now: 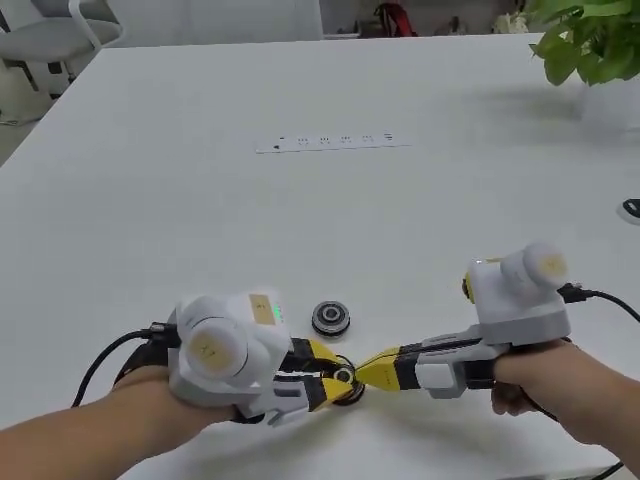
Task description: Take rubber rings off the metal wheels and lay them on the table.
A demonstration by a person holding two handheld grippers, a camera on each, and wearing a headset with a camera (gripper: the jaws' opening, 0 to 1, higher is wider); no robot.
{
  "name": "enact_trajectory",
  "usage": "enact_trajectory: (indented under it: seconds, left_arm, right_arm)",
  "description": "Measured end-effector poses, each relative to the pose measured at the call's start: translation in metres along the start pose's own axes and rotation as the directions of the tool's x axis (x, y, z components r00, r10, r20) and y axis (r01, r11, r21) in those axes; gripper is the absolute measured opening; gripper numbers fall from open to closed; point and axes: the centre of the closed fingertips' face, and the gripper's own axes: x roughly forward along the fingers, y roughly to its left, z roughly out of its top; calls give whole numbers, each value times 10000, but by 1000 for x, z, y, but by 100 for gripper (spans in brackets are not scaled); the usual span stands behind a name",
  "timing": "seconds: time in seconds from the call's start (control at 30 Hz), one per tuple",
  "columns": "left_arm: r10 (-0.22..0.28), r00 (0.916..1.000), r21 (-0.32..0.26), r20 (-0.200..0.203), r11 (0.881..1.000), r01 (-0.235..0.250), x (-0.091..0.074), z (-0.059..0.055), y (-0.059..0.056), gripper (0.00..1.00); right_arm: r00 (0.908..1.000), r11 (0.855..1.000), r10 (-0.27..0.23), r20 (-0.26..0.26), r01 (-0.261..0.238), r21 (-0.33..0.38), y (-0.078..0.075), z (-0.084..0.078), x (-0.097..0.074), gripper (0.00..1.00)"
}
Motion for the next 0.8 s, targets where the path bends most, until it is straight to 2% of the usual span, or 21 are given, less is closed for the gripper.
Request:
enact_trajectory:
  seconds: [0.73,0.8]
  left_arm:
    - [-51,9999,125,-100,9999,53,-2,1,0,15]
    - [-166,9998,112,-106,9998,167,-3,2,-3,18]
  right_arm:
    - [10000,9998,-35,83,33,171,-3,-1,-1,0]
    - [9999,9998,-43,123,41,197,-3,0,-1,0]
